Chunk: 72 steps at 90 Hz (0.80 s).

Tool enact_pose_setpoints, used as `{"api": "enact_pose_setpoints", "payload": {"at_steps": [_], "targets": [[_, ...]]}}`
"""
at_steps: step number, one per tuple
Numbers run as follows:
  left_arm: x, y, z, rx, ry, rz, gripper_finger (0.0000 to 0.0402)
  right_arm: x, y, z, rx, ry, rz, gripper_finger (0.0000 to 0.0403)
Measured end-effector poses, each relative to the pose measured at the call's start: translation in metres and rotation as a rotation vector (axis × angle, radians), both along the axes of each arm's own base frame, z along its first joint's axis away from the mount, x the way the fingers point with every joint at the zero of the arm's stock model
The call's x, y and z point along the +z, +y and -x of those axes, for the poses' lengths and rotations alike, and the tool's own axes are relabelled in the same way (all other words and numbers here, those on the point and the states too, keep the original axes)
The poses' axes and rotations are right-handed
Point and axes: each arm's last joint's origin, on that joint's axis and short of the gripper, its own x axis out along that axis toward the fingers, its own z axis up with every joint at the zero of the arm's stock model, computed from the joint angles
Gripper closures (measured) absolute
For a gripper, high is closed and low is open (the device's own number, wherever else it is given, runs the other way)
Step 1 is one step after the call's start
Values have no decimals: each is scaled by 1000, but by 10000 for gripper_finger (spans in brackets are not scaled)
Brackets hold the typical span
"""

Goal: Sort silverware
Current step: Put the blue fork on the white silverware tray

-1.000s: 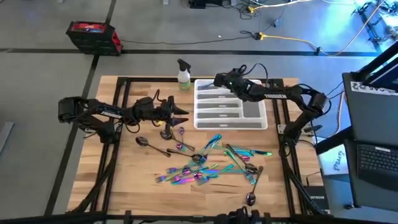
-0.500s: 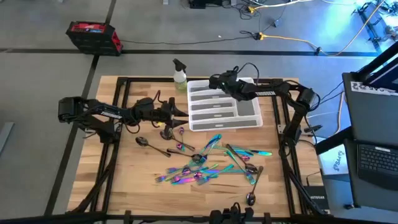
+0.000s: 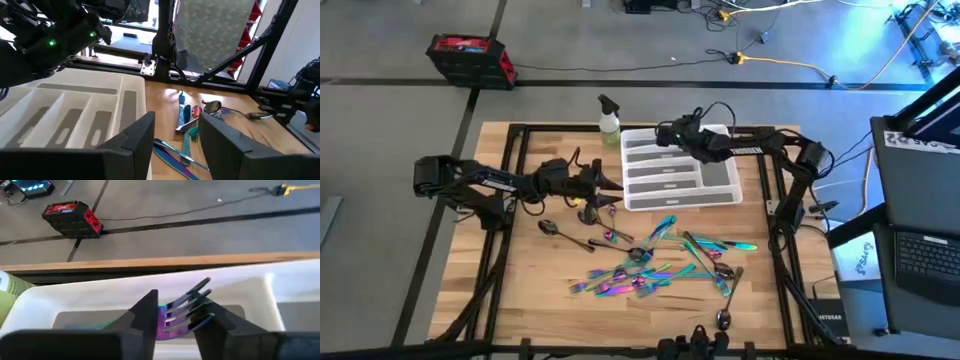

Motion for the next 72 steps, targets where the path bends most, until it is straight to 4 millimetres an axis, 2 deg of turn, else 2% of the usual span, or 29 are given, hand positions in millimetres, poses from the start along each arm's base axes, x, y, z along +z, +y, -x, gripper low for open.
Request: {"api": "enact_pose_setpoints", "payload": {"at_steps": [24,42,59,72], "targets": [[-3,0,0,-2,32,-16,263,0,1,-1,134,148,60,247],[-5,0,0,-4,51,-30,263,0,0,0,164,226,101,212],[-5,0,0,-2,51,-28,263,2,-1,2,217,425,197,203],[-5,0,0,-2,51,-26,263,2,5,-2,267,579,266,203]]}}
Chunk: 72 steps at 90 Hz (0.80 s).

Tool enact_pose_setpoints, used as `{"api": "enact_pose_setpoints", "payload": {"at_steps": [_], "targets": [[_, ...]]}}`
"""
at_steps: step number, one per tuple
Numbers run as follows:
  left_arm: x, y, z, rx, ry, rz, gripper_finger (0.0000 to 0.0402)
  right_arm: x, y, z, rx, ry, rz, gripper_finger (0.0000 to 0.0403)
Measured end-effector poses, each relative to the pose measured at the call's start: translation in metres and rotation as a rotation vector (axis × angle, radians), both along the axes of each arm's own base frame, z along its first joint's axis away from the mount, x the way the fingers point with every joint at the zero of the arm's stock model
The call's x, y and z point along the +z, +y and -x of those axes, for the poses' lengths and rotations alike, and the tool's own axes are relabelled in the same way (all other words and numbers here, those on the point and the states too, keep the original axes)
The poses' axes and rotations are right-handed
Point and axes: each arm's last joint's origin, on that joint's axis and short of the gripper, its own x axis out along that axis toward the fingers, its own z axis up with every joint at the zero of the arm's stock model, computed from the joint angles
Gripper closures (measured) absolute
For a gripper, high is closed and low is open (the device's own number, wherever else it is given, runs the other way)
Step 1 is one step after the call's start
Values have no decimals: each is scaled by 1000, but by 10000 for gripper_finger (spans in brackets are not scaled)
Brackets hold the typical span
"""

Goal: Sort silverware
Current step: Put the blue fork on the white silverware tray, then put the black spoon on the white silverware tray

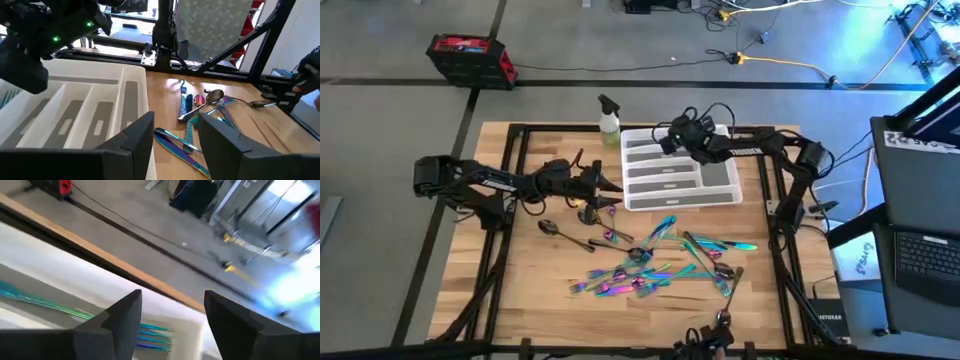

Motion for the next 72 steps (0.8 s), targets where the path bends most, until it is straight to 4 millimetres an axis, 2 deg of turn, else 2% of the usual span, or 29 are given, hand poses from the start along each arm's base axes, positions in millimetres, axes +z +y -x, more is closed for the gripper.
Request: {"api": "enact_pose_setpoints", "payload": {"at_steps": [9,24,31,40,58,72], "targets": [[0,0,0,3,0,0,263,2,3,-3,12,9,0,203],[-1,0,0,11,14,3,263,11,4,-11,-1,-78,-50,203],[-2,0,0,11,22,5,263,20,6,-14,38,-187,-145,203],[-2,0,0,11,23,5,263,34,10,-20,154,-412,-298,203],[-5,0,1,11,50,12,263,52,33,-39,596,-716,-620,203],[-9,-3,1,-5,97,5,263,51,74,-52,960,-656,-815,203]]}}
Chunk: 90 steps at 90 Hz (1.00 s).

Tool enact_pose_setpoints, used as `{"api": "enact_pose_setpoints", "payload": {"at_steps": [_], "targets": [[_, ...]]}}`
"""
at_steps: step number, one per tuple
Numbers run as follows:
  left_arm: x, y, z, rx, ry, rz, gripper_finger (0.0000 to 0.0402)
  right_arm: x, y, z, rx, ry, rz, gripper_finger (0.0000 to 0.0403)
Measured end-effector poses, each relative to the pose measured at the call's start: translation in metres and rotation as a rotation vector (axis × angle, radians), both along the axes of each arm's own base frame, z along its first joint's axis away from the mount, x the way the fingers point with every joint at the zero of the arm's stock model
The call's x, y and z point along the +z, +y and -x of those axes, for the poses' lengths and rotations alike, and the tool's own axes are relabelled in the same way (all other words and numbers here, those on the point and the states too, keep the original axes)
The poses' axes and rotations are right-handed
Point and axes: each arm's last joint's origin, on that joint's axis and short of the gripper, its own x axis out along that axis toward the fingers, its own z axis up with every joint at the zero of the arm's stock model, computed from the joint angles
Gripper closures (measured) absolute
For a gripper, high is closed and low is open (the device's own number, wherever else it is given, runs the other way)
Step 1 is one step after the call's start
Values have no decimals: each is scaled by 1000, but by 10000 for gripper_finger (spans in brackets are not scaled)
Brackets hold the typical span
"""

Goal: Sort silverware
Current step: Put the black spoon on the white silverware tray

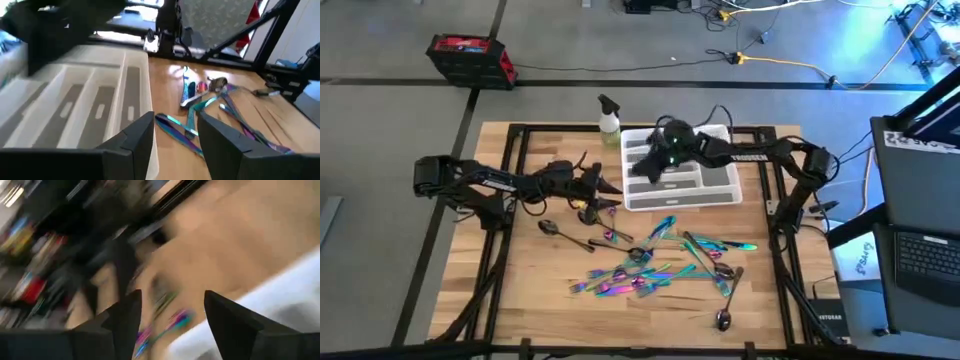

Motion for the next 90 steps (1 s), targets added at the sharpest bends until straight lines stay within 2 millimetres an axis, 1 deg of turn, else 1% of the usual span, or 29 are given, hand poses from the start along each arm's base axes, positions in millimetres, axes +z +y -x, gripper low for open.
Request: {"api": "enact_pose_setpoints", "payload": {"at_steps": [10,19,25,31,36,44,57,64,73,82,90], "targets": [[-4,-6,0,-34,38,-38,263,-4,40,-8,182,14,69,203],[-5,-16,-2,-77,48,-49,263,-8,75,-13,275,25,182,203],[-5,-26,-3,-122,46,-66,263,-8,93,-16,299,20,232,203],[-5,-38,-4,-173,44,-98,263,-9,103,-17,293,23,266,203],[-6,-49,-4,-190,59,-128,263,-9,109,-18,288,28,281,203],[-10,-64,0,-168,130,-179,263,-10,116,-17,299,40,286,203],[-6,-84,7,-82,352,-286,263,-14,118,-15,316,84,287,203],[0,-92,9,-48,492,-349,263,-15,117,-14,323,93,296,203],[17,-102,9,-38,620,-384,263,-15,117,-14,331,87,312,203],[29,-107,14,-49,751,-391,263,-15,117,-14,342,80,330,203],[32,-108,21,-53,860,-401,263,-15,117,-14,349,76,341,203]]}}
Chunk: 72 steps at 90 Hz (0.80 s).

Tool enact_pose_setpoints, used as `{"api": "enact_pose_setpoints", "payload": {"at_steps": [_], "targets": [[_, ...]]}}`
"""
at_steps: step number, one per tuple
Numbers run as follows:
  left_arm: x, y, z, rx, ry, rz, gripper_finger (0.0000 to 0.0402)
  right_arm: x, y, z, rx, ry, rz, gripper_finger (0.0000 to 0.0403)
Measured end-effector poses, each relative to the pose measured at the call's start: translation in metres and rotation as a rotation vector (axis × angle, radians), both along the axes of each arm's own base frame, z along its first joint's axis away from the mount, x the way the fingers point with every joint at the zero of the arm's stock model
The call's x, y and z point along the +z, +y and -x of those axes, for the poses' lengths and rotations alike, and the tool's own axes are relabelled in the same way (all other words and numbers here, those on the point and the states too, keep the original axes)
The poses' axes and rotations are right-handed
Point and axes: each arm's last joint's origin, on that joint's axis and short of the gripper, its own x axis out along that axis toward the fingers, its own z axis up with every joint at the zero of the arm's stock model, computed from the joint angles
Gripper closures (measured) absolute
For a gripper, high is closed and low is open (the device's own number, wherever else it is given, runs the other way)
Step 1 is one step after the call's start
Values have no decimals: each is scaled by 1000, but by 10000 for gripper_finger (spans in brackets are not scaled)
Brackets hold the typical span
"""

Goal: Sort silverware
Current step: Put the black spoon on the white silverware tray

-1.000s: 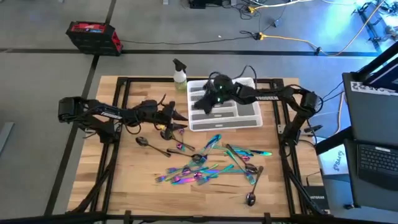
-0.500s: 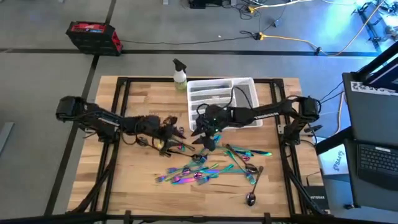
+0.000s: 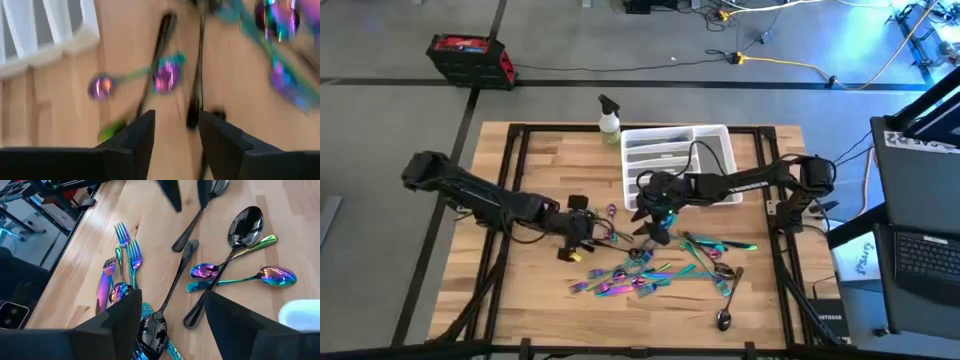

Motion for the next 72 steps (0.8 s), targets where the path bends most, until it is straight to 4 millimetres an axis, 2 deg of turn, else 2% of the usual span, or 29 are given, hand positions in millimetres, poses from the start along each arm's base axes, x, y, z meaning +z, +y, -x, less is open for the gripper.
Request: {"api": "enact_pose_setpoints", "payload": {"at_steps": [21,36,53,72], "targets": [[-11,1,16,-77,232,-8,263,-1,0,1,11,6,13,203],[-19,0,14,-130,280,-34,263,-2,0,1,24,7,32,203],[-48,1,20,-134,401,-4,263,-2,-1,1,1,5,65,203],[-51,0,17,-118,382,6,263,-2,-2,0,-11,-6,102,203]]}}
